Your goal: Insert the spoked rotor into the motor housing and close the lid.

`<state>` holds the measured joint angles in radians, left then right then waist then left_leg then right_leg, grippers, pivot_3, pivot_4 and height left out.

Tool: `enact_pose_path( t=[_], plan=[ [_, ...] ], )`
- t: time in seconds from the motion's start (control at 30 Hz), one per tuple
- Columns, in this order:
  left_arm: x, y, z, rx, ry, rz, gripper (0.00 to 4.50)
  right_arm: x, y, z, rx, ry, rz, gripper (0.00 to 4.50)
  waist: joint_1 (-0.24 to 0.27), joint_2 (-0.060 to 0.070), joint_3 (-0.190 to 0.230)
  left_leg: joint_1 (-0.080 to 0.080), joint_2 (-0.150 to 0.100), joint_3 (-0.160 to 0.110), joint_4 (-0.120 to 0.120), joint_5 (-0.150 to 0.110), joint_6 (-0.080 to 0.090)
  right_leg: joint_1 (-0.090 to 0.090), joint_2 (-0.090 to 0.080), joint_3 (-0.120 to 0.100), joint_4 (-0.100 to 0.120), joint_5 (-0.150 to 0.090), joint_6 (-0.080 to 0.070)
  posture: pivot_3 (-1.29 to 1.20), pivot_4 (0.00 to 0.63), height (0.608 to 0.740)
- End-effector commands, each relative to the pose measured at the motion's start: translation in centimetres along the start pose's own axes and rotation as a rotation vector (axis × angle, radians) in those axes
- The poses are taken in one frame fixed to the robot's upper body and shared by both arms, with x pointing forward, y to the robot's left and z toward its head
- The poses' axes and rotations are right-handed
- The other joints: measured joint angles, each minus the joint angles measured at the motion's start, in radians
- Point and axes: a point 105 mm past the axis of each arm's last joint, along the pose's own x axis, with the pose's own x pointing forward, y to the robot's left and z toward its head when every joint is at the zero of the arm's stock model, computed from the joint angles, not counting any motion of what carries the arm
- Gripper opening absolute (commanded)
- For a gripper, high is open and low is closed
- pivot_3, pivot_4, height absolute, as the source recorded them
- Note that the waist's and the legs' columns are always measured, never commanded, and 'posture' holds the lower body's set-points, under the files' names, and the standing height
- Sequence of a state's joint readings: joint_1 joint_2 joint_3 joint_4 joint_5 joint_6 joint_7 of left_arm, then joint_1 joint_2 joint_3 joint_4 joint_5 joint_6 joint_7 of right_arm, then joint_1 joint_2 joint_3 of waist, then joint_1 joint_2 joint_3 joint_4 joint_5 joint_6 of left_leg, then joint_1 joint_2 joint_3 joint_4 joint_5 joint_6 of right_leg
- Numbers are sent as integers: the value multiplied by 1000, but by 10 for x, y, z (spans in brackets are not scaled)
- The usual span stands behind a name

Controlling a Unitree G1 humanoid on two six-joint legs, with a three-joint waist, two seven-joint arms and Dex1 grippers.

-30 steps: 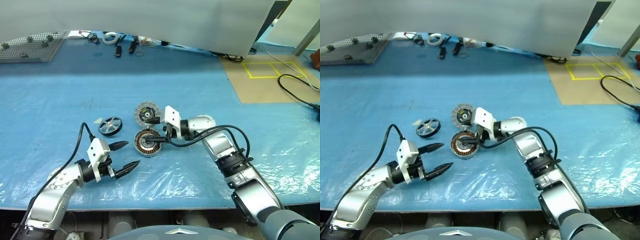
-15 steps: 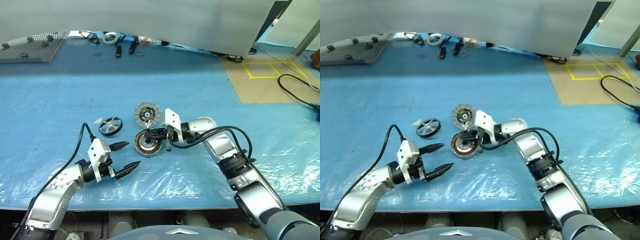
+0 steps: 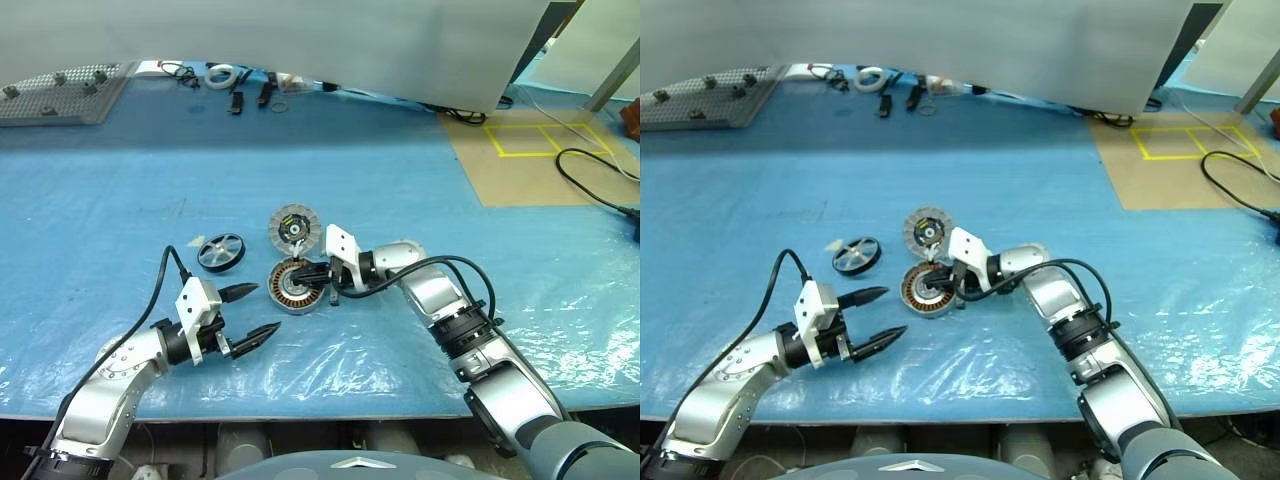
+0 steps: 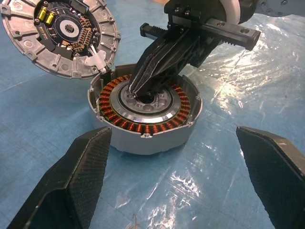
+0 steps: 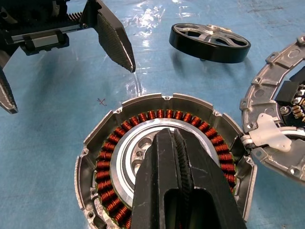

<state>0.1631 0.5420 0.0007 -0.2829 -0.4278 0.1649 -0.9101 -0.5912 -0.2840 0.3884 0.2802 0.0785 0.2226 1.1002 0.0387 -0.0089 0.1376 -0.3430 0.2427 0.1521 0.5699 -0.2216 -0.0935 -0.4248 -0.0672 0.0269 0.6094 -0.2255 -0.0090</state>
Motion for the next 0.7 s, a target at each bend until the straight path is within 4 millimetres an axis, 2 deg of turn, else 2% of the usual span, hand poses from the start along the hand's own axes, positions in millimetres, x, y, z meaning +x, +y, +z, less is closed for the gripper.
enact_pose_path(
  t=[0.03,0.27,0.4,0.7],
  plan=[
    [2,0,7,19,-24,-4,4428,0,-4,2,-18,-3,-13,23,0,0,0,0,0,0,0,0,0,0,0,0,0,0,0,0,150,740],
    [2,0,7,19,-23,-9,4428,0,-3,0,-25,13,-10,23,0,0,0,0,0,0,0,0,0,0,0,0,0,0,0,0,150,740],
    [4,0,7,20,-27,-9,4428,2,0,-10,22,47,0,23,0,0,0,0,0,0,0,0,0,0,0,0,0,0,0,0,150,740],
    [5,2,6,20,-28,-5,4428,1,4,-24,-11,129,4,23,1,0,0,1,0,0,1,0,0,1,0,0,1,0,0,0,150,740]
  ],
)
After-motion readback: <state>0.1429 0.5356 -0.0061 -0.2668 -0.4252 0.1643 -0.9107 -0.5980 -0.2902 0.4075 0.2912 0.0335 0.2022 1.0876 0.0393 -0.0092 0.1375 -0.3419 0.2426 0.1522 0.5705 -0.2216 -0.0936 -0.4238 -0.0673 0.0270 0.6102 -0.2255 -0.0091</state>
